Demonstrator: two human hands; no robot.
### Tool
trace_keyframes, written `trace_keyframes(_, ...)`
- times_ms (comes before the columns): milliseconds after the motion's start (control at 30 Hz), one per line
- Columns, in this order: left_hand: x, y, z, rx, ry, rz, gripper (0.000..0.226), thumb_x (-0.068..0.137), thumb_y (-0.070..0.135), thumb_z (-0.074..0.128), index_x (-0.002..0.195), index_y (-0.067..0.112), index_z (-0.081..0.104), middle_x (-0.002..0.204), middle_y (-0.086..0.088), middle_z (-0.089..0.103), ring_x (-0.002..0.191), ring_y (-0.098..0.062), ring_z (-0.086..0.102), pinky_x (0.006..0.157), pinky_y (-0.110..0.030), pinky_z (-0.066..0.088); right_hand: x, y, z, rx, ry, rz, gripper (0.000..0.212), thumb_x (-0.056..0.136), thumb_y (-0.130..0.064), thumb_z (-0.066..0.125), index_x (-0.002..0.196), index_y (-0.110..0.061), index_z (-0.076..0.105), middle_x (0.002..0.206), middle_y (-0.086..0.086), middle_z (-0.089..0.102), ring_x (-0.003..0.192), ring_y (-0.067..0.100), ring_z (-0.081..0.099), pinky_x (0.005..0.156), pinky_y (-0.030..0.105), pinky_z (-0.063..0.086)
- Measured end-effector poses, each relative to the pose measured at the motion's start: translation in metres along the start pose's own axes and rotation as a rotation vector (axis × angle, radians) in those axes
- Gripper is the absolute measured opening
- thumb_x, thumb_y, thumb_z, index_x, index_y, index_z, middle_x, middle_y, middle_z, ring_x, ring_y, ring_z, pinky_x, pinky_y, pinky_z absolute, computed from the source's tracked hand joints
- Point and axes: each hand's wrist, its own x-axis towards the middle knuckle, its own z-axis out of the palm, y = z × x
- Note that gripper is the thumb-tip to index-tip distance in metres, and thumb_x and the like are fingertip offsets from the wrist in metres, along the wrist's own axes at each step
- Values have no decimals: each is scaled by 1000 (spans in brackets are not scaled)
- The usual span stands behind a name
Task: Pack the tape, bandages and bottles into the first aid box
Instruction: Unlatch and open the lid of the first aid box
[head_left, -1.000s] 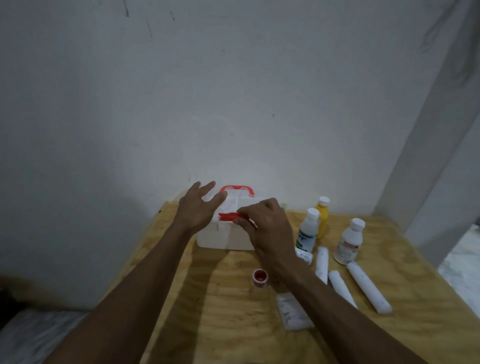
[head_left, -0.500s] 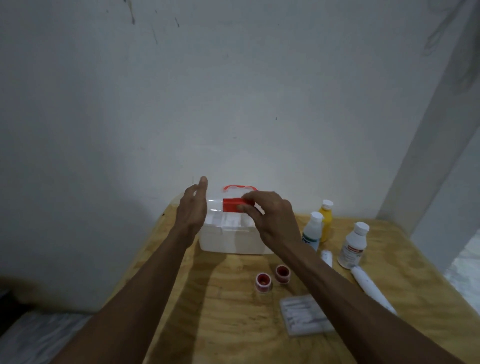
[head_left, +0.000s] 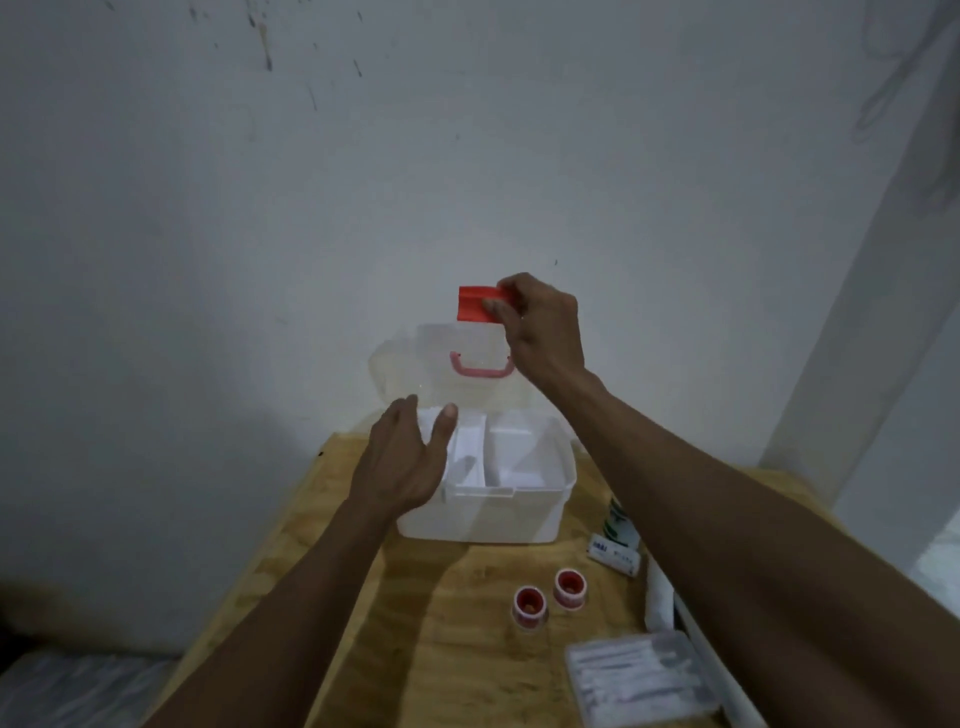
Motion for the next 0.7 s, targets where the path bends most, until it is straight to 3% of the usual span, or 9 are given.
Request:
trace_keyframes(267, 3, -4, 5, 241, -156, 54, 90, 87, 73, 12, 155, 14, 9, 164, -4, 8, 151, -20, 6, 120, -40, 10, 28, 13, 28, -91, 73, 100, 34, 91, -30, 66, 119, -10, 64, 113, 10, 65, 99, 24, 63, 86, 32, 49)
trace_keyframes(533, 3, -7, 5, 314, -167, 50, 88, 88, 72, 14, 155, 15, 9, 164, -3, 5, 151, -17, 1, 120, -38, 8, 29, 26, 38, -32, 122, 70, 29, 92, -25, 64, 120, -15, 59, 106, 10, 64, 91, 22, 63, 81, 33, 52)
trace_keyframes(700, 3, -6, 5, 338, -172, 51, 86, 90, 70, 17, 155, 16, 9, 164, -2, 5, 151, -17, 0, 120, -40, 9, 22, 36, 36, -183, 71, -37, 32, 99, -29, 51, 122, -12, 65, 111, 14, 67, 99, 31, 62, 91, 45, 48)
